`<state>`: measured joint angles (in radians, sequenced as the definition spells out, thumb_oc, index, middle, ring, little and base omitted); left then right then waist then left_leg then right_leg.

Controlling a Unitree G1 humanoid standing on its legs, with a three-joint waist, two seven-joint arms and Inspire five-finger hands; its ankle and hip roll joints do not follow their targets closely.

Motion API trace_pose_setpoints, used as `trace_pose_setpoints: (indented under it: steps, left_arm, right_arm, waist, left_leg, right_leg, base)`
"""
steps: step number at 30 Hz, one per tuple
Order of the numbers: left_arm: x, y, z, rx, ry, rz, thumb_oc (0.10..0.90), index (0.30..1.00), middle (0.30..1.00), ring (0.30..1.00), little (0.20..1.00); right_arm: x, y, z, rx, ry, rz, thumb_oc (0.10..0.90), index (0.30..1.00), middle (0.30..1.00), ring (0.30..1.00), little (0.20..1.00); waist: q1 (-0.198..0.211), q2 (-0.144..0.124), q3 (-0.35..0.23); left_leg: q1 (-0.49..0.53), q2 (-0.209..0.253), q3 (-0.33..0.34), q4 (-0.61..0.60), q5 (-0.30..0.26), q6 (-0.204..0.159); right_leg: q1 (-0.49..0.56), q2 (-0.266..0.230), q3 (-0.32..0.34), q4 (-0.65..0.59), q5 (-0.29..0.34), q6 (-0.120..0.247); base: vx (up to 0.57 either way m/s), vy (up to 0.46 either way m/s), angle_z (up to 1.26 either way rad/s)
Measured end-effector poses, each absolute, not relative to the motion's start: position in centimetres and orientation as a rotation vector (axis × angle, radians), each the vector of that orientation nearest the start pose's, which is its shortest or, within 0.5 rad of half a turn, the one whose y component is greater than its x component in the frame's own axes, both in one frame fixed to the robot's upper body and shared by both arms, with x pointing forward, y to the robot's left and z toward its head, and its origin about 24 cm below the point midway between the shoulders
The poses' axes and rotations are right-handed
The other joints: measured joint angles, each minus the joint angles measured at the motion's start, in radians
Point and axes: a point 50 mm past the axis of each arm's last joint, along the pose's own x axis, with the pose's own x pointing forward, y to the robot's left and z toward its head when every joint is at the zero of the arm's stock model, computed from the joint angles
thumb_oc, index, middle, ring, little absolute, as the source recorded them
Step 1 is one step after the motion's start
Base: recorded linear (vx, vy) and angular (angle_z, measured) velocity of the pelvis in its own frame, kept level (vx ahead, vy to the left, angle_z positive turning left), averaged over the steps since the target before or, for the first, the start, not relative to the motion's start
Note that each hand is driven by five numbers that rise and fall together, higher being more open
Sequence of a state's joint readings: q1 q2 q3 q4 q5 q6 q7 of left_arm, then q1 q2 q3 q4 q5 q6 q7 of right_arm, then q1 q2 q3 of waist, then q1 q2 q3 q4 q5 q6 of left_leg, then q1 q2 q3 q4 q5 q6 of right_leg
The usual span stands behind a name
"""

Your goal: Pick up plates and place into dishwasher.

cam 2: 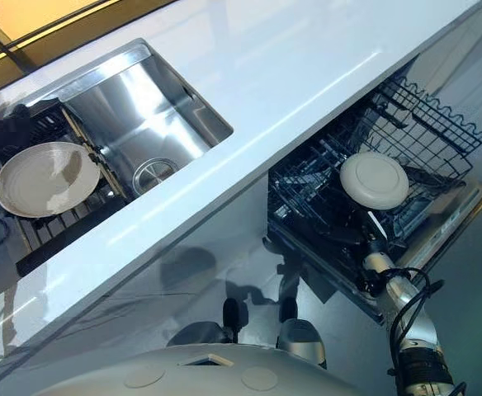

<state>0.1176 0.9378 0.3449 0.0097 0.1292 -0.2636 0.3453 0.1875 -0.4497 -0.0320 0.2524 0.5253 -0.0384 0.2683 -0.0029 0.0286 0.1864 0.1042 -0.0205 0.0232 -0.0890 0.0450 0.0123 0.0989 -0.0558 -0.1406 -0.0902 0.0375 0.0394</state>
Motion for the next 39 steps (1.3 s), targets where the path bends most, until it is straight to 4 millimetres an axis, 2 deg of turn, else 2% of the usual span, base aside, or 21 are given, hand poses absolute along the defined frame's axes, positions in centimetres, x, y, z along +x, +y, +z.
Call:
trace_pose_setpoints:
  steps: [8, 22, 39]
  left_arm:
    - [20.6, 33.8, 15.9, 1.124, -0.352, 0.433, 0.8, 0.9, 0.9, 0.9, 0.9]
    - [21.1, 32.6, 14.0, 1.232, -0.268, 0.28, 0.8, 0.9, 0.9, 0.9, 0.9]
    - [19.4, 33.0, 11.7, 1.384, -0.124, 0.181, 0.8, 0.9, 0.9, 0.9, 0.9]
  right_arm:
    - [19.1, -26.5, -2.1, 0.099, 0.351, 0.053, 0.8, 0.9, 0.9, 0.9, 0.9]
    - [18.5, -26.9, -2.6, 0.08, 0.382, 0.037, 0.8, 0.9, 0.9, 0.9, 0.9]
    - [18.4, -27.1, -2.7, 0.082, 0.386, 0.026, 0.8, 0.9, 0.9, 0.9, 0.9]
  waist:
    - [0.007, -0.001, 0.0]
    - [0.029, -0.003, -0.002]
    - [0.03, -0.002, -0.006]
  left_leg:
    - [0.004, 0.0, -0.017, 0.0, 0.003, -0.002]
    - [0.002, 0.001, -0.064, 0.0, 0.019, -0.01]
    - [-0.011, 0.003, -0.086, 0.0, 0.028, -0.014]
  right_leg:
    - [0.012, 0.0, -0.012, 0.0, 0.0, 0.0]
    - [0.033, 0.004, -0.048, -0.001, -0.006, 0.002]
    - [0.031, 0.007, -0.067, -0.001, -0.006, 0.001]
  base:
    - [-0.03, -0.032, 0.06]
    - [-0.03, -0.038, 0.1]
    - [0.0, -0.012, 0.03]
